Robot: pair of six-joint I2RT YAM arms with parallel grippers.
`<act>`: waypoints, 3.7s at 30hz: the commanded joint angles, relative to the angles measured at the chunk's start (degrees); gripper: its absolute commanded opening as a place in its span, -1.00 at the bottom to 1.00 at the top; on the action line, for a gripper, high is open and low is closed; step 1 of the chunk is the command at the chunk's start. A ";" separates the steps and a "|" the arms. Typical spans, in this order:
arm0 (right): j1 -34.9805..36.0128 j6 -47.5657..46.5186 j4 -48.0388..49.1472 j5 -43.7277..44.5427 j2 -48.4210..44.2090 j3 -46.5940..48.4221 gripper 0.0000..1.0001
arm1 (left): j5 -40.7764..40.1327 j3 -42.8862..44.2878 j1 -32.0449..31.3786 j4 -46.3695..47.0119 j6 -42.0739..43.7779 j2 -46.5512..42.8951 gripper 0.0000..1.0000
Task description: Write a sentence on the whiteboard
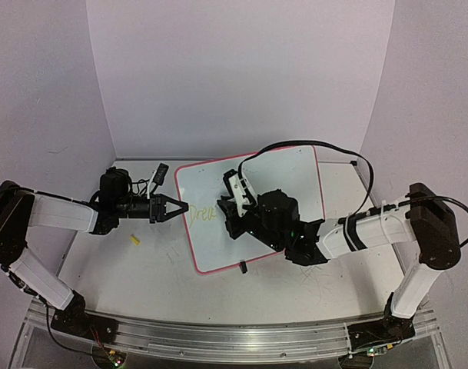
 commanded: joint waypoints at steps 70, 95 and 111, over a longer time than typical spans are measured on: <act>-0.31 1.24 1.54 3.70 1.31 1.50 -1.00 | -0.89 1.78 -1.42 -2.64 4.30 -0.70 -1.00; -0.45 2.82 1.24 3.96 -0.79 -2.94 -1.00 | -1.01 2.08 -1.43 -2.73 4.30 -0.40 -1.00; 0.25 5.43 0.57 2.81 0.01 -3.88 -1.00 | -0.95 1.88 -1.38 -2.81 4.39 -0.36 -1.00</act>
